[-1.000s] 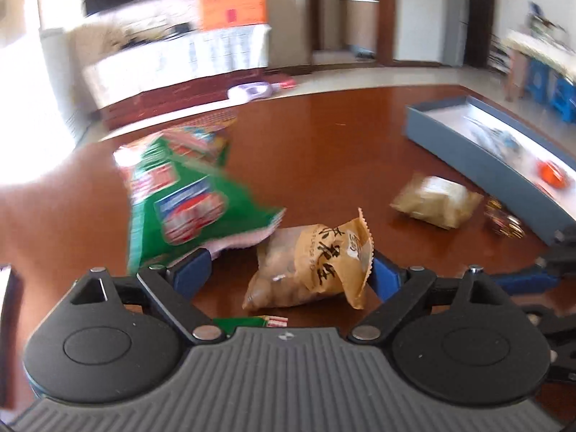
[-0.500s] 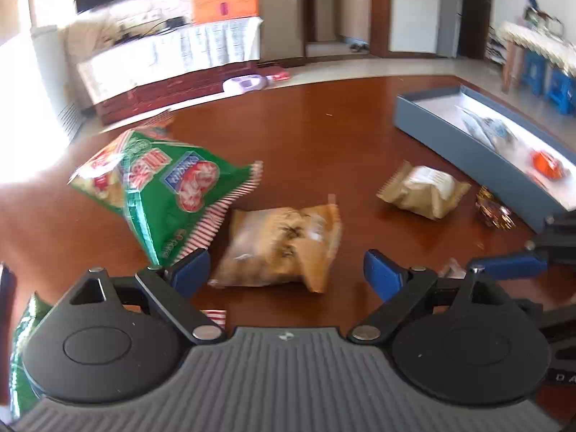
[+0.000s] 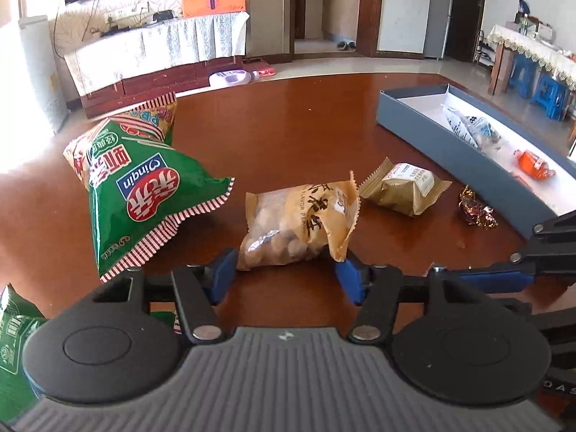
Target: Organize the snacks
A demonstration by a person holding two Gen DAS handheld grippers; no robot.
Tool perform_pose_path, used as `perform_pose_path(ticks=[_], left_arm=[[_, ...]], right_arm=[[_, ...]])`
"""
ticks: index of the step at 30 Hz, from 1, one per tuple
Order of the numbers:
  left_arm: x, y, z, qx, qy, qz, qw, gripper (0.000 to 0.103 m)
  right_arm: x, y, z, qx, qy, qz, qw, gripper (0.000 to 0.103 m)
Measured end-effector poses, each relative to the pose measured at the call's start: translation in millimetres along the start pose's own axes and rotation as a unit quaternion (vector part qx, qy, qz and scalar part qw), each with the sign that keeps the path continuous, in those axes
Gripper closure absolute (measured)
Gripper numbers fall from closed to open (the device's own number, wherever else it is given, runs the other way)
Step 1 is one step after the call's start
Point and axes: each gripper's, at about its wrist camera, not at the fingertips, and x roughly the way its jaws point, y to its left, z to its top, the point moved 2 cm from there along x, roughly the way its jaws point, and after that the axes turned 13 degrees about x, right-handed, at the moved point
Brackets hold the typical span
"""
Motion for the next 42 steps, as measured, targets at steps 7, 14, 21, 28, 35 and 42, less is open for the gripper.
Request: perform_pose_path(ticks=[7,14,21,28,35,42], left_arm=[[3,-8,7,-0.012,-0.002,0.009,0.9999,0.088],[-10,-17,18,0.011,-0.028,0.052,0.9982,0.0],[8,-27,39,0.054,-0.06,0.071,0.9942,0.0],[52,-28,47,0.023,-0.007,0.043,0.9988,0.005],[43,-14,38,-0.017,-0.01,0.039,0.999,0.038],[4,-17,53,-0.03,-0.062,0.031,0.9972,0.04]], right_arm=[[-14,-7,5,0.017,-0.024,-0.005,1.0,0.084],[-15,-13,3,0.025,-0.017,-0.008,1.0,0.084],[-13,-18,2,0.029,-0.012,-0.004,0.999,0.084],[-13,-24,0,0.034,-0.007,-0.008,0.999,0.084],[-19,-20,1,0.032,-0.019,-0.003,0.999,0.084],[-33,-25,3,0.038,-0.033,0.0,0.999,0.084]])
